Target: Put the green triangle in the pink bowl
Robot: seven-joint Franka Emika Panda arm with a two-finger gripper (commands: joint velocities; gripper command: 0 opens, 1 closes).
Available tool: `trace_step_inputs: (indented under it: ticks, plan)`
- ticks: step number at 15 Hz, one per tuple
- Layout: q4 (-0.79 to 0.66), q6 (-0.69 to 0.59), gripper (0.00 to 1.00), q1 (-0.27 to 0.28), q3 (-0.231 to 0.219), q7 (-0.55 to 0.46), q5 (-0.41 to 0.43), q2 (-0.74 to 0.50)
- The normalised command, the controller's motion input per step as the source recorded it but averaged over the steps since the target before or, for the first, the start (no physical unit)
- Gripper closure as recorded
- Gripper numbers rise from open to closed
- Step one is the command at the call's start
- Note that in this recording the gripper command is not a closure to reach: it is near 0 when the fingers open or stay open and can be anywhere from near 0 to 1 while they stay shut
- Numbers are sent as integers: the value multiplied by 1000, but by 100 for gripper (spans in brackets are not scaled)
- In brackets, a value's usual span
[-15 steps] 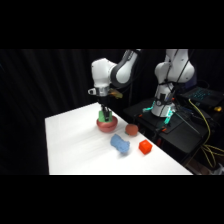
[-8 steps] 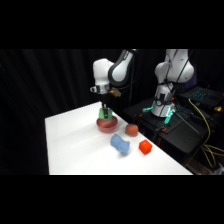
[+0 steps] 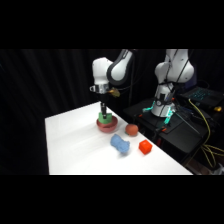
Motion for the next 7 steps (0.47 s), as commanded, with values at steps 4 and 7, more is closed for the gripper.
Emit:
trace_step_inputs:
  ticks: [4,7]
  plan:
    - [58,86,0,36,24,38,115,8]
    - [60,95,0,35,23,34,115,17]
